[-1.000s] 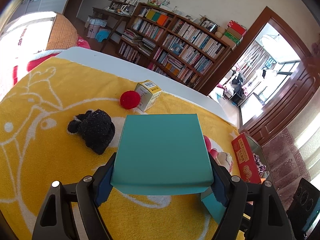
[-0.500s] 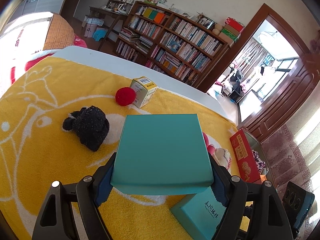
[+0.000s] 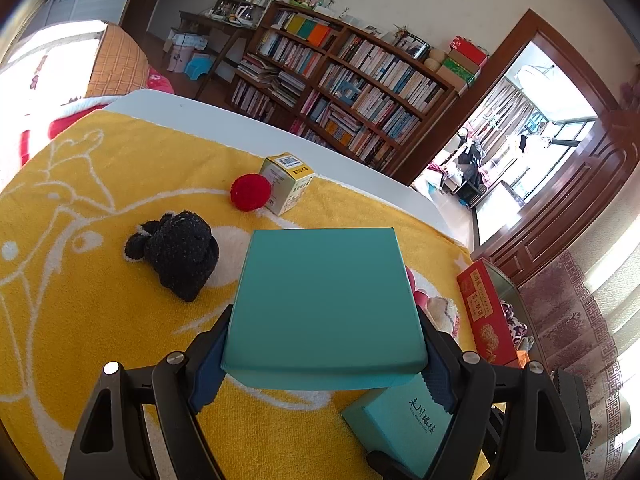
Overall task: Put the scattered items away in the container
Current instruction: 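Grasp the small teal box with the right tool, then carry both teal boxes with both tools over the red tin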
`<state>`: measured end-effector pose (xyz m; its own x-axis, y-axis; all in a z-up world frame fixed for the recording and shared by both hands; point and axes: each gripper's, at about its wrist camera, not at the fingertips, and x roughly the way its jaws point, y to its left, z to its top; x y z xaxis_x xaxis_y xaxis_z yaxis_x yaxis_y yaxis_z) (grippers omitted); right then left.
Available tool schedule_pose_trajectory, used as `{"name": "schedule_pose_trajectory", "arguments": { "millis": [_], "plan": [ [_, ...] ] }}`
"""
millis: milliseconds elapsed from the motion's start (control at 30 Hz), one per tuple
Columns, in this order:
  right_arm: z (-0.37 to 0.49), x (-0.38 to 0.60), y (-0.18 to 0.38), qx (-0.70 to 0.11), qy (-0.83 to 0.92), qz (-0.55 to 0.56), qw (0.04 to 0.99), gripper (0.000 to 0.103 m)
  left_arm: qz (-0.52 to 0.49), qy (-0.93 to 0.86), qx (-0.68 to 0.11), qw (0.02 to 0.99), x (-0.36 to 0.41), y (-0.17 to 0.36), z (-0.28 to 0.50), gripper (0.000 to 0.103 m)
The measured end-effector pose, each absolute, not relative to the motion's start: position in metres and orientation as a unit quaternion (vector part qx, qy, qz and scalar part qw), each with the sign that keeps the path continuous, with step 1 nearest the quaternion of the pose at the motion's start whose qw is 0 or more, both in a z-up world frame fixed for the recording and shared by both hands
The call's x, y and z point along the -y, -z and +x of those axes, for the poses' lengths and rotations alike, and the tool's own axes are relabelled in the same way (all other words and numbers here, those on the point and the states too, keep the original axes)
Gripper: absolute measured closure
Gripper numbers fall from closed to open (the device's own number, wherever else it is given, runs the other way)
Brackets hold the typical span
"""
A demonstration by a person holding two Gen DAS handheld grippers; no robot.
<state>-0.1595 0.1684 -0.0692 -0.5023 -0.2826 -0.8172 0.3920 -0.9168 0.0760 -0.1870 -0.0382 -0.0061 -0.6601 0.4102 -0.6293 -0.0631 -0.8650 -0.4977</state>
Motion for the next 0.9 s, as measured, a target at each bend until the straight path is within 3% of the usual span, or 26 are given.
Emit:
{"name": "schedule_pose_trajectory", "arguments": {
  "millis": [433,900],
  "plan": [
    [-0.140,-0.216,0.020,0.055,0.894,0.386,0.218,0.012,-0.384,-0.890,0.206,0.134,0.026,-0.002,-0.184,0.021],
    [-0.154,-0.353,-0.038,0.123,0.932,0.330,0.082,0.012,-0.380,-0.892,0.141,0.202,-0.055,-0.036,-0.187,0.021]
  ]
}}
